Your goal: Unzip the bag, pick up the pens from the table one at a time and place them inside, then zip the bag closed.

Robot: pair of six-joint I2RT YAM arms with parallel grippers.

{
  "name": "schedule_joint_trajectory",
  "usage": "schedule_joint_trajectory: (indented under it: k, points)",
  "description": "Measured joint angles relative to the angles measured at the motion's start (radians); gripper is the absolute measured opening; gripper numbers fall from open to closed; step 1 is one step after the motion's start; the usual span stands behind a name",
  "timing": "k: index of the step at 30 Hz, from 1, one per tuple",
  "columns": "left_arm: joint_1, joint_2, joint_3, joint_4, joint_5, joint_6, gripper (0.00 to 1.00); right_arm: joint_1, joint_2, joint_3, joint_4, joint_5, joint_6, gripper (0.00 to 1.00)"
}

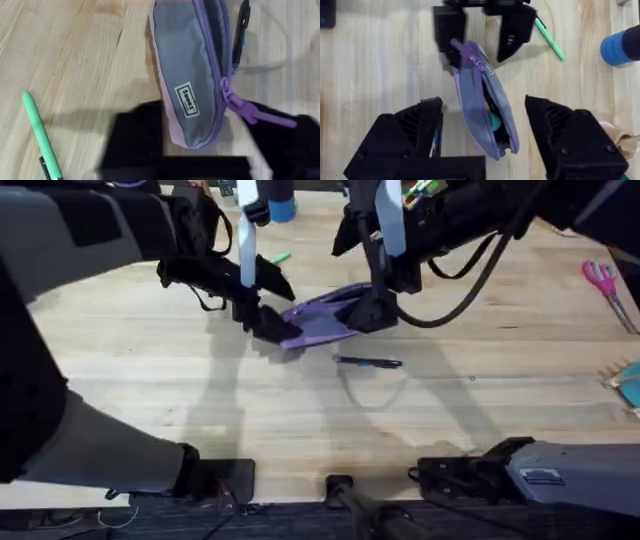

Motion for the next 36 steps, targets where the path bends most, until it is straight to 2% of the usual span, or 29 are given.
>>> schedule_joint_trajectory:
  k: [1, 3, 6, 13, 22, 29, 36]
  points:
    - [0.0, 0.0, 0.0, 0.0, 0.0, -0.004, 0.956, 0.0, 0.0, 0.0, 0.0, 0.001, 0.0, 0.996]
    - [0.0, 0.0, 0.0, 0.0, 0.0, -0.004, 0.99, 0.0, 0.0, 0.0, 0.0, 0.004, 0.0, 0.996]
    - [0.0, 0.0, 0.0, -0.004, 0.0, -0.004, 0.992, 0.0, 0.0, 0.0, 0.0, 0.005, 0.0, 0.996]
    - [0.01, -0.002, 0.093, -0.142, -0.004, -0.004, 0.995, 0.0, 0.0, 0.0, -0.001, 0.008, 0.0, 0.996]
    - [0.086, -0.073, 0.264, -0.317, -0.004, -0.004, 0.995, 0.0, 0.0, 0.0, -0.005, 0.031, 0.0, 0.996]
    - [0.133, -0.149, 0.306, -0.431, -0.005, -0.004, 0.996, 0.0, 0.0, 0.0, -0.005, 0.034, 0.0, 0.996]
    - [0.133, -0.275, 0.307, -0.496, -0.09, -0.004, 0.996, 0.0, 0.0, 0.0, -0.002, 0.046, 0.0, 0.996]
